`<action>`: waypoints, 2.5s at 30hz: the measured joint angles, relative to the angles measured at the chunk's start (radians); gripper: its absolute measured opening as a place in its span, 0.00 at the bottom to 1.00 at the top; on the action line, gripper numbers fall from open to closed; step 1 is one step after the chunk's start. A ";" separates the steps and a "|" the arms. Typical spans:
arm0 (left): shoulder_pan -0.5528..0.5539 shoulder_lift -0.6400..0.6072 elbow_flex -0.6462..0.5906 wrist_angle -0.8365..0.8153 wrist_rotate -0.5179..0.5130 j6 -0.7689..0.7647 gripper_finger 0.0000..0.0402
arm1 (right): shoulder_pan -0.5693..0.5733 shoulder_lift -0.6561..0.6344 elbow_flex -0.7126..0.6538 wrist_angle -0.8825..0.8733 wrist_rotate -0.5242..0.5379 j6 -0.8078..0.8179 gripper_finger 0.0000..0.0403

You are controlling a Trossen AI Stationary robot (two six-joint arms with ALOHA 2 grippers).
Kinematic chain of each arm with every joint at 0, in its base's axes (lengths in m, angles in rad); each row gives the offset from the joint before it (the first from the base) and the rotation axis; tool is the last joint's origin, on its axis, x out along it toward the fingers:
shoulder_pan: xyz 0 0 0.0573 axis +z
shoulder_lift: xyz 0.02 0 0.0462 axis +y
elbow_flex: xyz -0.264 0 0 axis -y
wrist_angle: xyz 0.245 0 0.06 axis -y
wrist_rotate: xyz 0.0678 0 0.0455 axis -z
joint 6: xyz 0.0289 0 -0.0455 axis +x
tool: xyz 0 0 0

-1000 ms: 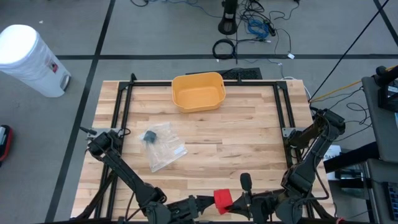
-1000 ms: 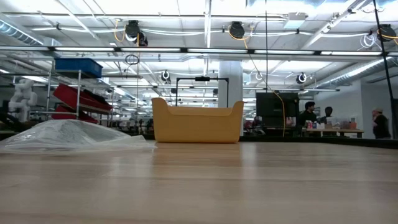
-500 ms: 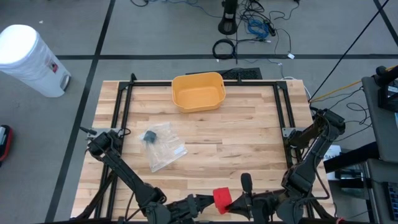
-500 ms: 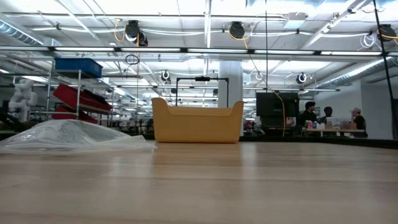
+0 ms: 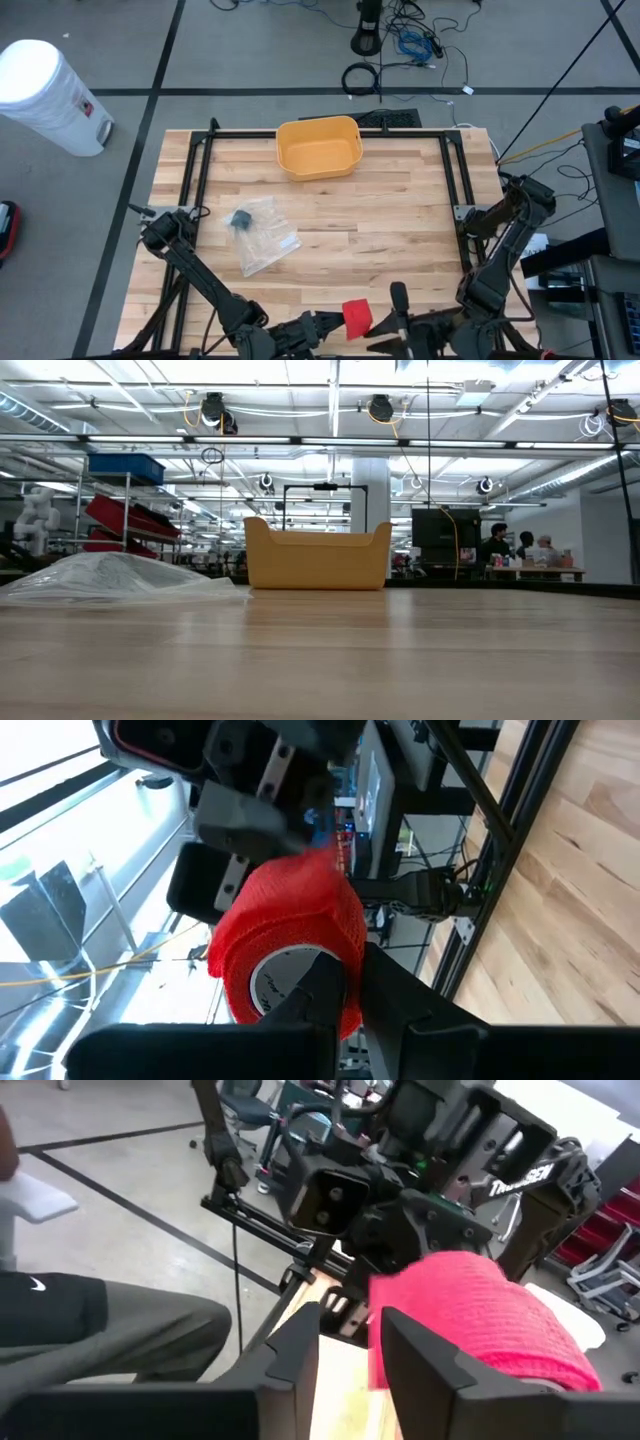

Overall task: Roll bandage
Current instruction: Roll the red bandage

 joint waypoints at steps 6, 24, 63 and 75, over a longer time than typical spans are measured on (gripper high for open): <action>0.001 0.000 0.000 -0.001 -0.001 0.001 0.07 | 0.030 0.000 0.021 0.019 0.000 -0.038 0.26; 0.012 0.000 0.000 -0.002 0.000 0.000 0.07 | 0.051 0.194 0.022 0.206 0.322 -0.797 0.26; 0.012 0.000 0.000 -0.002 0.003 -0.025 0.07 | 0.063 0.228 0.022 0.451 0.549 -1.302 0.08; 0.012 0.000 0.000 -0.002 0.003 -0.025 0.07 | 0.058 0.228 0.022 0.479 0.550 -1.300 0.00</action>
